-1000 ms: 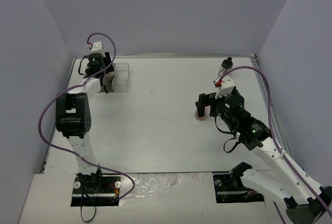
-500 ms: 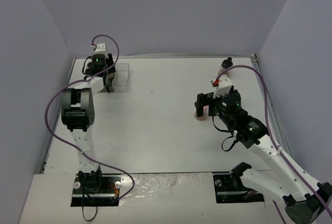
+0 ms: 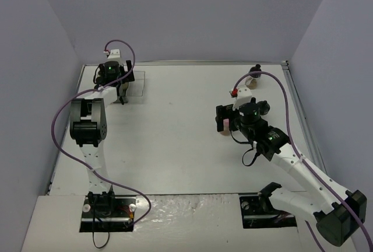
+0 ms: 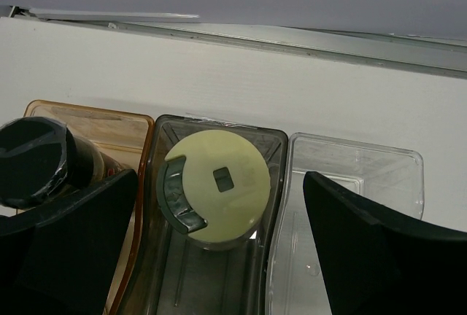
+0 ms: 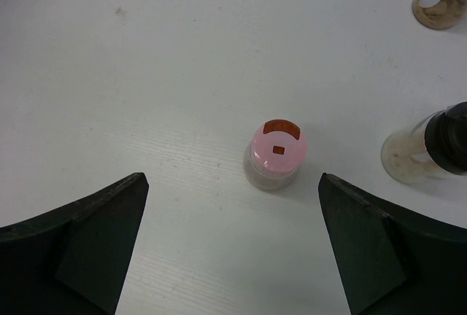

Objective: Organize the condiment bottles

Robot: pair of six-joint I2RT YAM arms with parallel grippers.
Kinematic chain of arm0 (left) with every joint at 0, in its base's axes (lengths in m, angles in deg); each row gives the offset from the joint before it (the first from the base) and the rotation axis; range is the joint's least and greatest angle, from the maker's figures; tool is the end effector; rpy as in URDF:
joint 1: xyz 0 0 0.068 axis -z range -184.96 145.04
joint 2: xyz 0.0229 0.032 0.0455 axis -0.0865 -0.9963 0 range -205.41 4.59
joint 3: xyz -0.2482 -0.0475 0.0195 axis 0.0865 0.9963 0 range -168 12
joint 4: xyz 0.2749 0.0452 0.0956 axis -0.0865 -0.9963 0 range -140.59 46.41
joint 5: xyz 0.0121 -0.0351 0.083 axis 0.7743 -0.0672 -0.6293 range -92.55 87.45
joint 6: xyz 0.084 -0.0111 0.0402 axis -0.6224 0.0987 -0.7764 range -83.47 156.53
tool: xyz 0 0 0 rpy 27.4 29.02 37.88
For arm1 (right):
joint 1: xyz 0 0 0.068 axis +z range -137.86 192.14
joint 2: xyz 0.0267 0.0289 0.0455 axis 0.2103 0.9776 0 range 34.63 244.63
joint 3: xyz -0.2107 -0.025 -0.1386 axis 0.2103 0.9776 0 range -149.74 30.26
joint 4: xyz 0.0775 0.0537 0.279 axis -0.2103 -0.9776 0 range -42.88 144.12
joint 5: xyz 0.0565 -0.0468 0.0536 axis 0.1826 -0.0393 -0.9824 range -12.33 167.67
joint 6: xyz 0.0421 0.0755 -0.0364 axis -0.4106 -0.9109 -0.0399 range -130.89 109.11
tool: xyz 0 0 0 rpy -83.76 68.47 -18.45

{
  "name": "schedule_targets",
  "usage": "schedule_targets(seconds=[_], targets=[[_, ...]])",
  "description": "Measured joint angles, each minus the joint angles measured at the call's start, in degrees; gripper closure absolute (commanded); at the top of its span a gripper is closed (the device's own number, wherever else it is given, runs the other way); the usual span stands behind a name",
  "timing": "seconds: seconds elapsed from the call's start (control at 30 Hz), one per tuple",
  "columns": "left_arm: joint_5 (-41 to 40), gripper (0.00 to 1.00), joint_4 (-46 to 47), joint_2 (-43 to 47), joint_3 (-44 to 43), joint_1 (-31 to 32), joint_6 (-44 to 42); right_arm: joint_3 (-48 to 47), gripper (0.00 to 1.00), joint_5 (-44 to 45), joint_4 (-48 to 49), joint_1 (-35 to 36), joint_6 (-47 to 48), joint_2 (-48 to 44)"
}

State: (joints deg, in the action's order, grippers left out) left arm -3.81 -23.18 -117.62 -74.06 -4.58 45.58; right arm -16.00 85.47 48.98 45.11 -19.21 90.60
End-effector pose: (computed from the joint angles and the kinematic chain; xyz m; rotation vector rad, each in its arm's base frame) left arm 0.5642 -0.0020 0.1602 -0.1548 1.8399 -0.0949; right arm 0.2765 0.1657 0.2872 -0.2988 1.8201 0.3821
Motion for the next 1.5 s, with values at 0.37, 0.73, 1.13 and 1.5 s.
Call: schedule_targets(seconds=[0.37, 0.73, 1.13, 1.5], targets=[[-0.9, 0.03, -9.6, 13.9, 6.3, 2.1, 2.4, -0.1, 0.01, 4.0, 1.9, -2.1, -6.9, 15.1], [3.0, 0.03, -33.0, 30.1, 0.5, 9.2, 5.6, -0.2, 0.32, 6.1, 7.4, -4.1, -9.2, 28.8], [7.7, 0.03, -41.5, 51.3, 13.7, 9.9, 5.0, -2.2, 0.82, 3.6, 13.9, -2.9, -5.6, 33.5], [10.7, 0.03, -40.8, 52.5, 23.1, 11.0, 3.5, -26.8, 0.73, -4.4, 16.1, 11.5, 1.4, 54.3]])
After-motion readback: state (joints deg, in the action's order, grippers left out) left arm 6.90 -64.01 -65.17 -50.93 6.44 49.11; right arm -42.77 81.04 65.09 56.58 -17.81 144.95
